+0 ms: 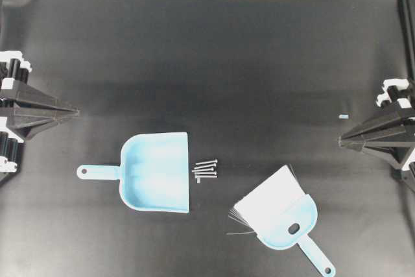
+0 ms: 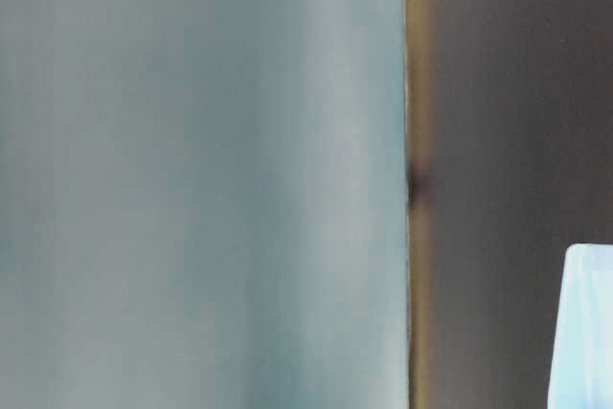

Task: Hold the dustpan with the left arm, while a human hand uses a hand brush to gather screws into the dustpan.
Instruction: 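Move the left gripper toward the light-blue dustpan handle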

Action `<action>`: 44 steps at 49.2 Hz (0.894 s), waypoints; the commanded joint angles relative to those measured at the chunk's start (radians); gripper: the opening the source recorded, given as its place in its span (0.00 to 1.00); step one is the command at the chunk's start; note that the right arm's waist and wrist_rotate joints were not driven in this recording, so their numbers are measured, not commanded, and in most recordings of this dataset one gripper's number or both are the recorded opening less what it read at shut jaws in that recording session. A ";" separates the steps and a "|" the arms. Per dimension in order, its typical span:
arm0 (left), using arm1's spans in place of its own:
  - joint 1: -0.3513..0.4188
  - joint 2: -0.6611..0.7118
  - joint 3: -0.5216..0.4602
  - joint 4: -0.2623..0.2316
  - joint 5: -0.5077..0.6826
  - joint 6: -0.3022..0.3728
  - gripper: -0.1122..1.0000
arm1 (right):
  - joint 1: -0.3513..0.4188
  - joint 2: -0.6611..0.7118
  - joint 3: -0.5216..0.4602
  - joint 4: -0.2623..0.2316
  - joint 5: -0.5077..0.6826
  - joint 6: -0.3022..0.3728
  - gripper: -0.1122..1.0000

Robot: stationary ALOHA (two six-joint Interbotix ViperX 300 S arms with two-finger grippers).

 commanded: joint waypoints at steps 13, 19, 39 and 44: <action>-0.060 0.121 -0.117 0.041 0.459 -0.058 0.10 | 0.000 -0.002 0.025 0.006 0.216 0.000 0.10; -0.060 0.176 -0.121 0.041 0.552 -0.106 0.10 | 0.000 -0.032 0.051 0.006 0.222 0.000 0.10; -0.094 0.373 -0.133 0.041 0.687 -0.144 0.10 | 0.000 -0.184 0.172 0.006 0.250 0.000 0.10; -0.097 0.428 -0.140 0.040 0.687 -0.147 0.11 | 0.000 -0.230 0.192 0.006 0.275 0.000 0.10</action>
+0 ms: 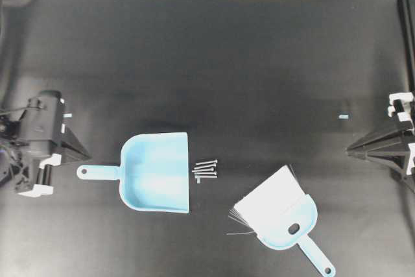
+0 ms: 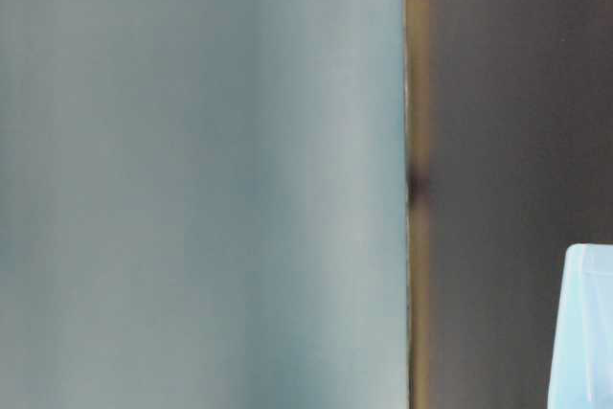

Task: Hold the dustpan with the left arm, while a human hand uses a hand brush to gather screws into the dustpan.
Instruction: 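Move the left gripper toward the light-blue dustpan handle, then close the left gripper on the dustpan handle and hold it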

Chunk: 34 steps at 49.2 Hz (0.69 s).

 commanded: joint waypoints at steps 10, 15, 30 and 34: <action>-0.014 0.123 -0.028 0.003 -0.055 -0.043 0.41 | 0.000 -0.129 0.034 0.003 0.091 -0.002 0.10; -0.018 0.175 -0.020 0.003 -0.100 -0.104 0.71 | 0.000 -0.175 0.051 0.003 0.147 -0.002 0.10; -0.037 0.296 0.028 0.003 -0.365 -0.130 0.90 | 0.000 -0.267 0.080 0.003 0.227 -0.002 0.10; -0.038 0.333 0.055 0.003 -0.459 -0.130 0.90 | 0.000 -0.275 0.080 0.003 0.229 -0.002 0.10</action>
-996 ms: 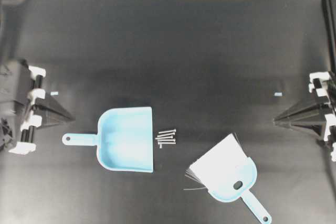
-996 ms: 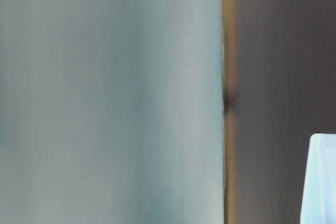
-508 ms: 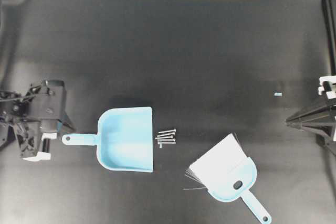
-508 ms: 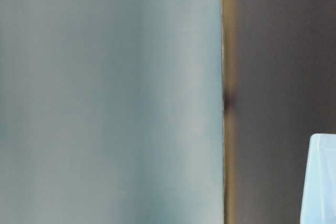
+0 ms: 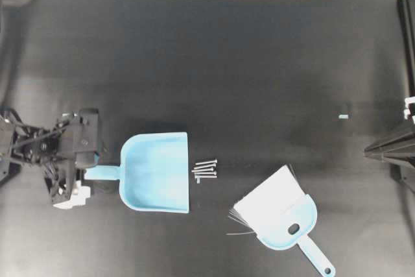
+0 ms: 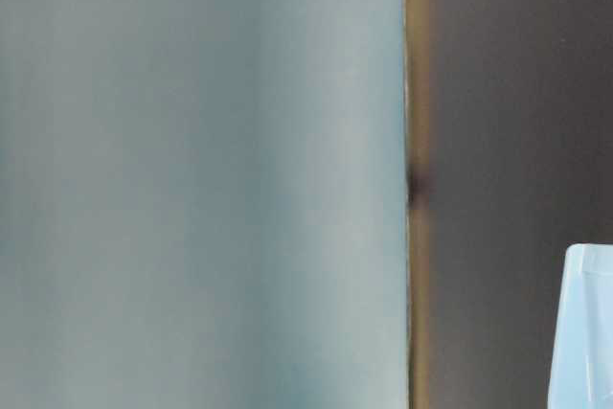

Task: Hold the dustpan with the left arm, while a human hand uses a hand brush to gather screws into the dustpan.
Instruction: 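Close the left gripper on the dustpan handle and hold it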

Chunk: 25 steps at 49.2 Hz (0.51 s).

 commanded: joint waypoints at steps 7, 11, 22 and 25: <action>-0.006 0.089 0.040 0.003 -0.216 0.008 0.90 | 0.000 -0.003 -0.003 0.000 0.000 -0.002 0.10; -0.005 0.117 0.041 0.005 -0.247 0.032 0.90 | 0.000 -0.002 -0.002 0.000 -0.002 -0.002 0.10; 0.003 0.144 0.043 0.005 -0.285 0.057 0.89 | 0.000 -0.003 0.003 0.002 -0.005 -0.002 0.10; 0.011 0.144 0.048 0.005 -0.290 0.055 0.88 | 0.000 -0.003 0.002 0.000 -0.003 -0.002 0.10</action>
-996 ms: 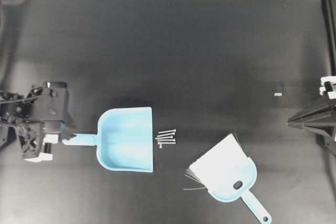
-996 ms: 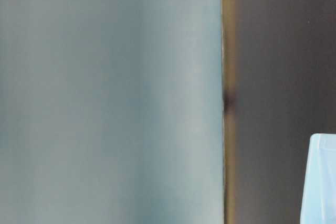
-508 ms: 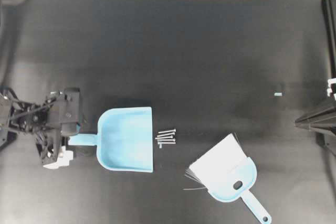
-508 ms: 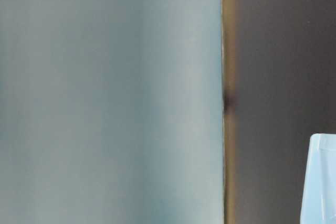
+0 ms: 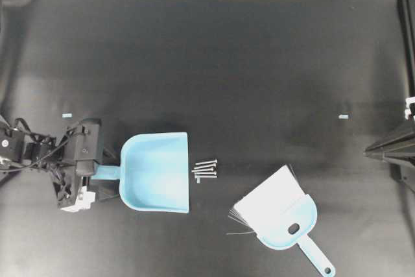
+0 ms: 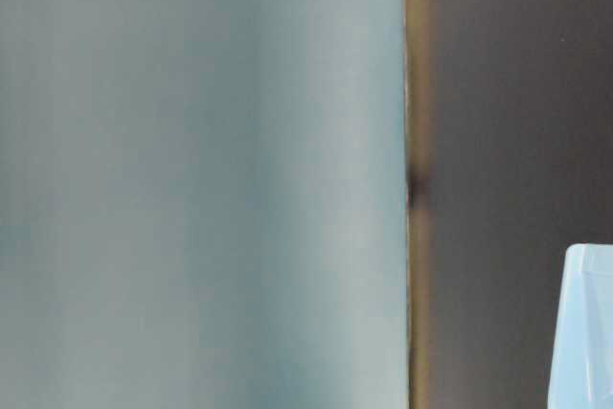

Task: Hold the dustpan with the left arm, while a human hand uses a hand brush to gather screws into the dustpan.
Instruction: 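Close the left gripper on the dustpan handle and hold it, then hold the dustpan steady with the left gripper while screws are brushed in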

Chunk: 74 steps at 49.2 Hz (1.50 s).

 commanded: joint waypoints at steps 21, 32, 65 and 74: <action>0.038 -0.006 0.002 0.003 0.021 -0.006 0.38 | 0.000 0.005 0.000 0.000 -0.008 0.000 0.10; 0.034 -0.052 -0.002 0.003 0.034 -0.008 0.38 | 0.000 0.005 0.000 0.000 -0.008 0.002 0.10; 0.021 -0.167 -0.075 0.003 0.232 0.005 0.38 | 0.000 0.005 0.000 0.000 -0.006 0.000 0.10; 0.034 -0.253 -0.049 0.002 0.221 0.006 0.38 | 0.000 0.005 0.000 0.000 -0.006 0.000 0.10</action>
